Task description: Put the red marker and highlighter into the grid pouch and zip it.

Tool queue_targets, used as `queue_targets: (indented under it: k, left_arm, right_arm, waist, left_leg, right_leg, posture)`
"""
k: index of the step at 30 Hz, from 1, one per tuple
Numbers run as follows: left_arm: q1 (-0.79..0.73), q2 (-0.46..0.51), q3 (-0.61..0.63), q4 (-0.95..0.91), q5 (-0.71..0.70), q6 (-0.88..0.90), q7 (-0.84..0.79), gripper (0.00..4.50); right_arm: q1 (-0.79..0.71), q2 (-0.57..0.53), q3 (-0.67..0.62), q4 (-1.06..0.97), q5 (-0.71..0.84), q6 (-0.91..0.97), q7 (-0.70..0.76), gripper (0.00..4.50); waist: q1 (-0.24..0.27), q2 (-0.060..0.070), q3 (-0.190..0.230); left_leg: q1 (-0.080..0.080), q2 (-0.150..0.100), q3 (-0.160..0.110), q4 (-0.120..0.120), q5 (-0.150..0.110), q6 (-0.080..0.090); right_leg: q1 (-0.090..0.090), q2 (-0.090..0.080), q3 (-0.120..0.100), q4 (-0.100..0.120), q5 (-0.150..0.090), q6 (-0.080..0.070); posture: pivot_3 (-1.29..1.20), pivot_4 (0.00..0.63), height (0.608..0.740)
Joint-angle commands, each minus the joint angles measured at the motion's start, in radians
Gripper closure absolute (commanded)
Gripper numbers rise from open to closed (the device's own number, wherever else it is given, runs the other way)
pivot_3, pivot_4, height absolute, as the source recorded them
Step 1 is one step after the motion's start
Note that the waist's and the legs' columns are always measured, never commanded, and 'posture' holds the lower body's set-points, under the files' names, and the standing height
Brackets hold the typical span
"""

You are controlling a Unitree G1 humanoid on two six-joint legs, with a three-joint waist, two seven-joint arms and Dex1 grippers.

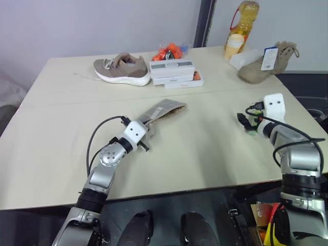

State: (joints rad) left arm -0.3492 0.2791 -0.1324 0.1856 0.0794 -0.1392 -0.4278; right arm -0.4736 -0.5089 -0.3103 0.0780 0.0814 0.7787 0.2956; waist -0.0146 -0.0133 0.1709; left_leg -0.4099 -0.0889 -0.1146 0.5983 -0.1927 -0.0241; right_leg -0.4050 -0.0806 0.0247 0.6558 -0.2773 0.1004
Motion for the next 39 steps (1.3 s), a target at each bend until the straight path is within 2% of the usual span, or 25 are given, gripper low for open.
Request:
queue_targets:
  k: [1,6,9,14,15,17,20,23,25,28,39]
  left_arm:
    - [-0.011,0.004,0.006,-0.010,-0.001,-0.011,0.004,4.50]
    - [-0.006,0.007,0.005,-0.013,-0.005,-0.019,-0.004,4.50]
    - [-0.004,0.005,0.005,-0.012,-0.006,-0.022,-0.003,4.50]
    - [-0.004,0.002,0.005,-0.009,-0.011,-0.026,-0.004,4.50]
    - [-0.006,0.003,0.006,-0.007,-0.011,-0.028,-0.005,4.50]
    - [-0.010,0.004,0.009,-0.002,-0.014,-0.029,-0.005,4.50]
    - [-0.016,0.011,0.018,0.003,-0.025,-0.034,-0.014,4.50]
    - [-0.024,0.019,0.031,0.007,-0.043,-0.041,-0.025,4.50]
    - [-0.030,0.021,0.040,0.009,-0.062,-0.046,-0.033,4.50]
    - [-0.037,0.021,0.046,0.008,-0.076,-0.045,-0.036,4.50]
    - [-0.033,0.006,0.035,-0.040,-0.098,-0.044,-0.069,4.50]
  right_arm:
    - [-0.020,0.039,-0.067,-0.004,0.020,0.046,-0.092,0.05]
    - [-0.021,0.100,-0.134,0.020,0.063,0.140,-0.179,0.05]
    - [-0.025,0.108,-0.150,0.023,0.090,0.147,-0.192,0.79]
    - [-0.038,0.085,-0.099,0.020,0.091,0.095,-0.165,3.31]
    - [-0.038,0.077,-0.074,0.012,0.087,0.075,-0.146,3.66]
    - [-0.027,0.041,0.013,-0.017,0.061,0.018,-0.085,3.62]
    - [0.015,-0.072,0.247,-0.120,-0.036,-0.143,0.073,3.62]
    - [0.020,-0.124,0.328,-0.224,-0.007,-0.256,0.220,3.62]
    - [0.027,-0.154,0.359,-0.286,0.021,-0.288,0.316,3.62]
    - [0.028,-0.160,0.366,-0.345,0.063,-0.266,0.374,3.62]
    - [-0.003,-0.135,0.410,-0.354,0.057,-0.222,0.401,3.62]
  waist:
    - [0.001,0.000,0.000]
    - [0.003,0.000,0.000]
    - [0.003,0.000,0.000]
    - [-0.001,0.000,0.000]
    - [-0.002,0.000,0.000]
    - [-0.004,0.001,0.000]
    - [-0.002,0.001,0.000]
    - [-0.003,0.001,0.000]
    - [-0.001,0.001,0.000]
    - [0.004,0.000,0.000]
    - [0.004,0.000,0.000]
  left_leg:
    - [0.000,0.000,0.000,0.000,0.000,0.000]
    - [0.000,0.000,0.000,0.000,0.000,0.000]
    - [0.000,0.000,0.000,0.001,0.000,0.000]
    - [0.000,0.000,0.000,0.001,0.000,0.000]
    - [0.000,0.000,0.000,0.001,0.000,0.000]
    - [0.000,0.000,0.000,0.001,0.000,0.000]
    - [0.000,0.000,0.001,0.001,0.000,0.000]
    - [0.000,0.000,0.001,0.001,0.000,0.000]
    - [0.000,0.000,0.000,0.001,0.000,0.000]
    - [0.000,0.000,-0.001,0.002,0.000,0.000]
    - [0.000,0.000,-0.001,0.004,0.000,0.000]
  right_leg:
    - [0.000,0.000,0.000,0.000,0.000,0.000]
    - [0.001,0.001,0.000,0.000,0.000,0.000]
    - [0.001,0.001,0.000,0.000,0.000,0.000]
    - [0.001,0.002,0.000,0.000,0.000,0.000]
    - [0.001,0.002,0.000,0.000,0.000,0.000]
    - [0.001,0.002,0.000,0.001,0.000,0.000]
    - [0.001,0.002,0.000,0.001,0.000,0.000]
    - [0.001,0.002,-0.001,0.001,0.000,0.001]
    - [0.001,0.002,-0.001,0.001,0.000,0.001]
    - [0.002,0.002,-0.002,0.000,0.000,0.001]
    - [0.003,0.000,-0.002,0.000,0.000,0.001]
  posture:
    - [0.00,0.150,0.740]
    - [0.00,0.150,0.740]
    - [0.00,0.150,0.740]
    - [0.00,0.150,0.740]
    - [0.00,0.150,0.740]
    - [0.00,0.150,0.740]
    - [0.00,0.150,0.740]
    - [0.00,0.150,0.740]
    - [0.00,0.150,0.740]
    - [0.00,0.150,0.740]
    - [0.00,0.150,0.740]
